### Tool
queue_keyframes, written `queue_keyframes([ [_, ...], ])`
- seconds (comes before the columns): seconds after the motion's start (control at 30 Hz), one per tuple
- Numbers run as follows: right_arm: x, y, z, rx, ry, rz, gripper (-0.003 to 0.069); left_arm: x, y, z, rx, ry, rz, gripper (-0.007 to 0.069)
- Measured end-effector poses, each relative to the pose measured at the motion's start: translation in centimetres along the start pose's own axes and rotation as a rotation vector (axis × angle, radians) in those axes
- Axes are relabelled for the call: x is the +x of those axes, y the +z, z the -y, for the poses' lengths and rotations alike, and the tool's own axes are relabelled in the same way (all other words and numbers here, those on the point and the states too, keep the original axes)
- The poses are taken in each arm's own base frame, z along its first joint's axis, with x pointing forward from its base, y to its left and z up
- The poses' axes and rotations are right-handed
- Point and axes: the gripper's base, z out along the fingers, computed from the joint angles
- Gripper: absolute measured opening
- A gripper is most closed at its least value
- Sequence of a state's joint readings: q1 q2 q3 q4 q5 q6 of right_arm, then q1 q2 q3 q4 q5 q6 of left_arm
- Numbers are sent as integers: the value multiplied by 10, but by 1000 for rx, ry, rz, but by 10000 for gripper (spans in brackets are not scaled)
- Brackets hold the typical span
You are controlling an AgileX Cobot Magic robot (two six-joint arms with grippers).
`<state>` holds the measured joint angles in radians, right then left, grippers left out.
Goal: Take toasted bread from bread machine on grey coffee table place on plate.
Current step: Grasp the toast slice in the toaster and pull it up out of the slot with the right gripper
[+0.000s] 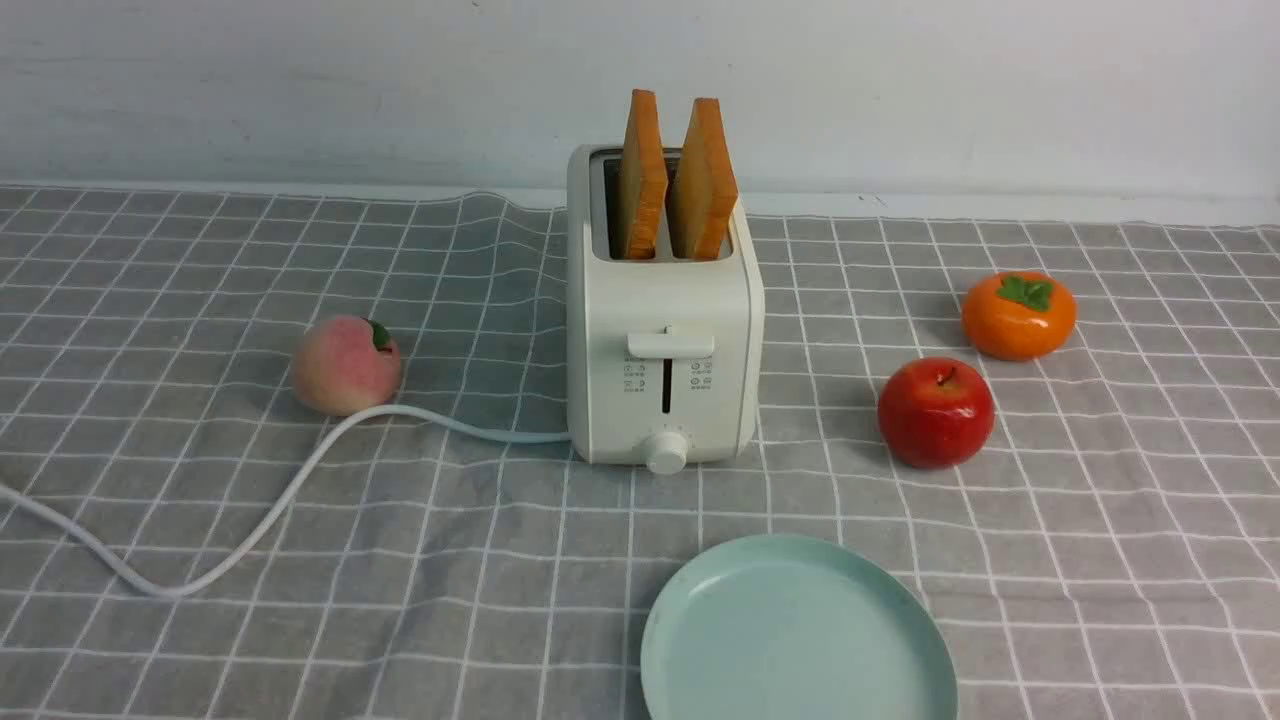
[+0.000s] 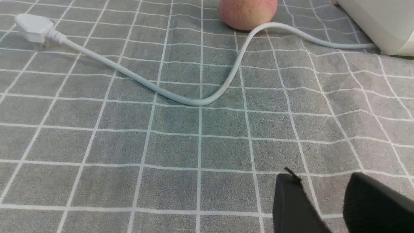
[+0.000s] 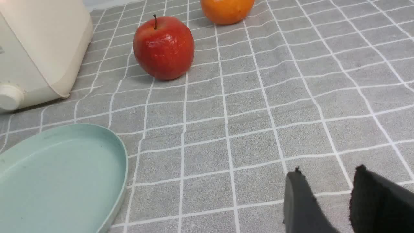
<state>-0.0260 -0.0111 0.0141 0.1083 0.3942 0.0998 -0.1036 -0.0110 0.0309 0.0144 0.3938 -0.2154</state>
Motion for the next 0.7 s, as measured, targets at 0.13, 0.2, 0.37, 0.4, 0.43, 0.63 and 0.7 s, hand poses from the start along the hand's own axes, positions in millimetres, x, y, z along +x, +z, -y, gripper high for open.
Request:
queue_keyframes([
  [0.13,0,0,0,0,0,0,239,0,0,0,1,-4,0,239],
  [0.2,0,0,0,0,0,0,239,0,0,1,9,-23,-2,239],
  [0.37,0,0,0,0,0,0,239,0,0,2,25,-62,-6,239],
  [0.4,0,0,0,0,0,0,239,0,0,2,26,-65,-6,239],
  [0.43,0,0,0,0,0,0,239,0,0,2,26,-65,-6,239],
  [0.63,0,0,0,5,-11,0,239,0,0,3,28,-69,-6,237],
  [0.7,0,0,0,5,-12,1,239,0,0,3,28,-69,-6,237],
])
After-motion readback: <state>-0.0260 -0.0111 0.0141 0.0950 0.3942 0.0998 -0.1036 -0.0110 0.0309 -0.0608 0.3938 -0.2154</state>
